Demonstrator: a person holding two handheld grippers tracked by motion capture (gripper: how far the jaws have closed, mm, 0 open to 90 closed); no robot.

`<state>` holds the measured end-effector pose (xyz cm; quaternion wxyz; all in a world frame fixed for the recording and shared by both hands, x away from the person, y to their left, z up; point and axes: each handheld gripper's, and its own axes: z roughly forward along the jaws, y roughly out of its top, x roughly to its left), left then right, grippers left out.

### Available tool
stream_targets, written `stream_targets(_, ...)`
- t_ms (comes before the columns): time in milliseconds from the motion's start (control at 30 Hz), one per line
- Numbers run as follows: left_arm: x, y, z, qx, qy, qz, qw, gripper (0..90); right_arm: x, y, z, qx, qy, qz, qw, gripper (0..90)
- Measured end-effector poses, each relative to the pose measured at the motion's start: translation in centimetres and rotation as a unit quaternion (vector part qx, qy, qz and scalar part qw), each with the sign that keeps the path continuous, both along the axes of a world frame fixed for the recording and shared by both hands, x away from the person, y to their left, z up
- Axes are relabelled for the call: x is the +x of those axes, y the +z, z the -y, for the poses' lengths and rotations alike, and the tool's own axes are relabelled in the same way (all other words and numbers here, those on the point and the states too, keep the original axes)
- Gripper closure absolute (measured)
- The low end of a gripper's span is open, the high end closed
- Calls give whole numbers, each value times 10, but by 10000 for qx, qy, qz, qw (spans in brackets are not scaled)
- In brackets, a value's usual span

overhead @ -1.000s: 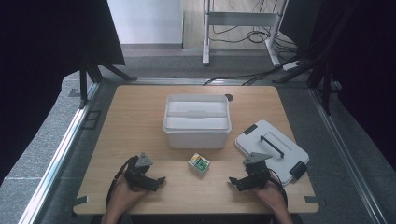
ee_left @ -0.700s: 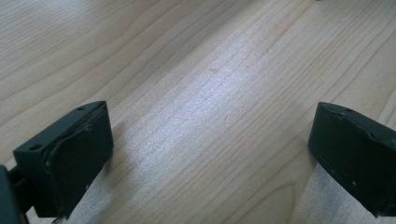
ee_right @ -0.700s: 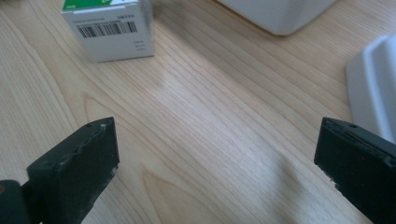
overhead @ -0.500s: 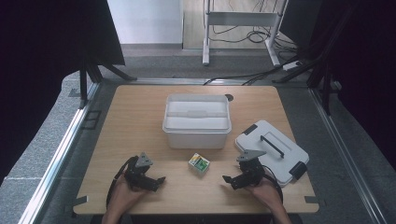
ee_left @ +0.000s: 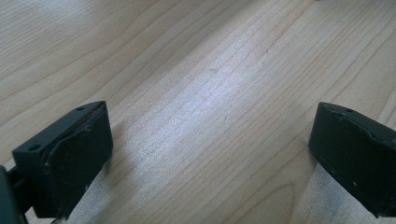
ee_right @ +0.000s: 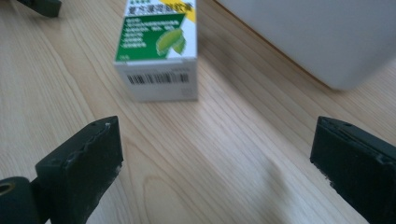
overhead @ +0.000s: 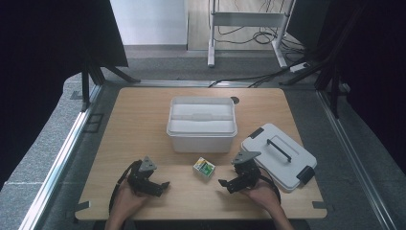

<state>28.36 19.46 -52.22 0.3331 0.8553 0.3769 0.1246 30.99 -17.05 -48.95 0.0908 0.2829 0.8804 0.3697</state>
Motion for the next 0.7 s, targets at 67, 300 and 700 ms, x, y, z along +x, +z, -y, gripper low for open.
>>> stream_targets(67,0,0,0,0,2,1,10000,0,1,0,-6,-7,63,3,10000,22)
stream_targets(300,0,0,0,2,26,2,10000,0,2,2,-24,-7,223,-8,9997,42)
stream_targets(700,0,0,0,-6,33,4,10000,0,14,0,-60,-136,375,-51,9992,134)
